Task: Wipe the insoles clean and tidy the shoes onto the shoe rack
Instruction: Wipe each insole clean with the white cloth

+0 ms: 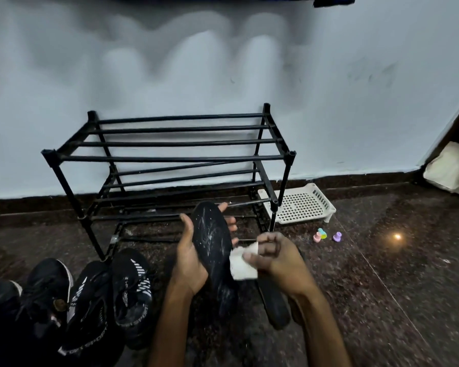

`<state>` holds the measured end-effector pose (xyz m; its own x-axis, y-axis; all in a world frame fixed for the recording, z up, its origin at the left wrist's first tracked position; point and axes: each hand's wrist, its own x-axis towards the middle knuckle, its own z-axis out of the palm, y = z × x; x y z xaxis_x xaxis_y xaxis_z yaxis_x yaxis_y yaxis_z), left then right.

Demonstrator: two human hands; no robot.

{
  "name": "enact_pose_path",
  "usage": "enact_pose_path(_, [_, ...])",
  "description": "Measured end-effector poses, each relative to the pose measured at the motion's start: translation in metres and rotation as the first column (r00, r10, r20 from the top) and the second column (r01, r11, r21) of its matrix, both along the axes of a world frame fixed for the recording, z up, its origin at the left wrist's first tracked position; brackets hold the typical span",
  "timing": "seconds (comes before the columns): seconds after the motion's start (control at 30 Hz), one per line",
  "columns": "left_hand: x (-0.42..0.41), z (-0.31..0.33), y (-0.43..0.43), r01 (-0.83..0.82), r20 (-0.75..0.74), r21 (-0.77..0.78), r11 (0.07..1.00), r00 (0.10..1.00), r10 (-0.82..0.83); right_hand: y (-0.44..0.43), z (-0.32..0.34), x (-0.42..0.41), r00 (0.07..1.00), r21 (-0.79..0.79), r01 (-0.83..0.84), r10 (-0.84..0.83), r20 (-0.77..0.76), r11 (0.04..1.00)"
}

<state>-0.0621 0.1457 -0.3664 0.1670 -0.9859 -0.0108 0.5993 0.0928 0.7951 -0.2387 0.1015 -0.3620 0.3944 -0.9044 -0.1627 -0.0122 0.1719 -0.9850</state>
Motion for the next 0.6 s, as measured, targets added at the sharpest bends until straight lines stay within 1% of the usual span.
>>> enact_pose_path(0.07, [-0.004, 0.003, -0.003, -0.006, -0.013, 0.022, 1.0, 1.0, 0.007, 0.001, 0.028, 0.019, 0.969, -0.003, 0.045, -0.043, 0.245, 0.999])
enact_pose_path(0.1, [-0.006, 0.005, -0.003, -0.006, -0.013, 0.028, 1.0, 1.0, 0.006, 0.003, 0.037, 0.029, 0.954, 0.01, 0.076, -0.075, 0.29, 0.997])
enact_pose_path(0.13, [-0.008, 0.008, -0.004, -0.003, -0.008, 0.027, 1.0, 1.0, 0.003, 0.007, 0.04, 0.038, 0.955, 0.02, 0.089, -0.091, 0.281, 0.996])
enact_pose_path(0.17, [-0.01, 0.011, -0.003, 0.003, -0.005, 0.016, 1.0, 1.0, -0.003, 0.01, 0.037, 0.042, 0.982, -0.009, 0.098, -0.096, 0.164, 0.995])
enact_pose_path(0.2, [-0.01, 0.012, -0.004, 0.003, -0.002, 0.0, 1.0, 1.0, -0.003, 0.015, 0.031, 0.043, 0.994, -0.09, 0.082, -0.088, -0.07, 0.993])
enact_pose_path(0.23, [-0.009, 0.011, -0.005, 0.003, 0.007, -0.023, 1.0, 1.0, -0.003, 0.021, 0.02, 0.038, 0.93, -0.177, 0.027, -0.09, -0.356, 0.984])
enact_pose_path(0.27, [-0.008, 0.011, -0.006, -0.006, 0.025, -0.042, 0.999, 1.0, 0.007, 0.026, 0.01, 0.032, 0.808, -0.227, -0.032, -0.108, -0.58, 0.973])
enact_pose_path(0.3, [-0.006, 0.01, -0.007, -0.021, 0.043, -0.056, 0.998, 0.999, 0.024, 0.031, 0.004, 0.024, 0.72, -0.232, -0.07, -0.112, -0.685, 0.97])
enact_pose_path(0.33, [-0.005, 0.009, -0.008, -0.033, 0.057, -0.061, 0.998, 0.998, 0.036, 0.035, 0.002, 0.019, 0.714, -0.222, -0.066, -0.109, -0.691, 0.973])
enact_pose_path(0.37, [-0.004, 0.008, -0.009, -0.034, 0.063, -0.062, 0.998, 0.997, 0.038, 0.036, 0.001, 0.017, 0.767, -0.217, -0.042, -0.108, -0.632, 0.975])
enact_pose_path(0.4, [-0.002, 0.006, -0.011, -0.035, 0.059, -0.058, 0.998, 0.998, 0.039, 0.034, 0.005, 0.017, 0.839, -0.216, -0.012, -0.108, -0.533, 0.976])
enact_pose_path(0.43, [-0.002, 0.004, -0.011, -0.026, 0.032, -0.056, 0.998, 0.999, 0.028, 0.032, 0.012, 0.02, 0.907, -0.209, 0.03, -0.115, -0.406, 0.978])
enact_pose_path(0.47, [-0.003, 0.002, -0.01, -0.012, -0.003, -0.051, 0.999, 1.0, 0.012, 0.03, 0.021, 0.024, 0.962, -0.182, 0.071, -0.116, -0.248, 0.981])
enact_pose_path(0.5, [-0.005, 0.003, -0.01, 0.006, -0.037, -0.042, 0.999, 0.999, -0.008, 0.028, 0.031, 0.03, 0.992, -0.138, 0.098, -0.109, -0.07, 0.986])
enact_pose_path(0.53, [-0.008, 0.003, -0.008, 0.019, -0.068, -0.023, 1.0, 0.997, -0.021, 0.027, 0.04, 0.037, 0.992, -0.077, 0.1, -0.093, 0.088, 0.992])
enact_pose_path(0.57, [-0.011, 0.006, -0.008, 0.026, -0.077, -0.003, 1.0, 0.997, -0.026, 0.026, 0.045, 0.043, 0.978, -0.025, 0.084, -0.078, 0.192, 0.996])
enact_pose_path(0.6, [-0.013, 0.008, -0.007, 0.022, -0.056, 0.016, 1.0, 0.998, -0.021, 0.025, 0.043, 0.046, 0.975, 0.005, 0.064, -0.063, 0.214, 0.998])
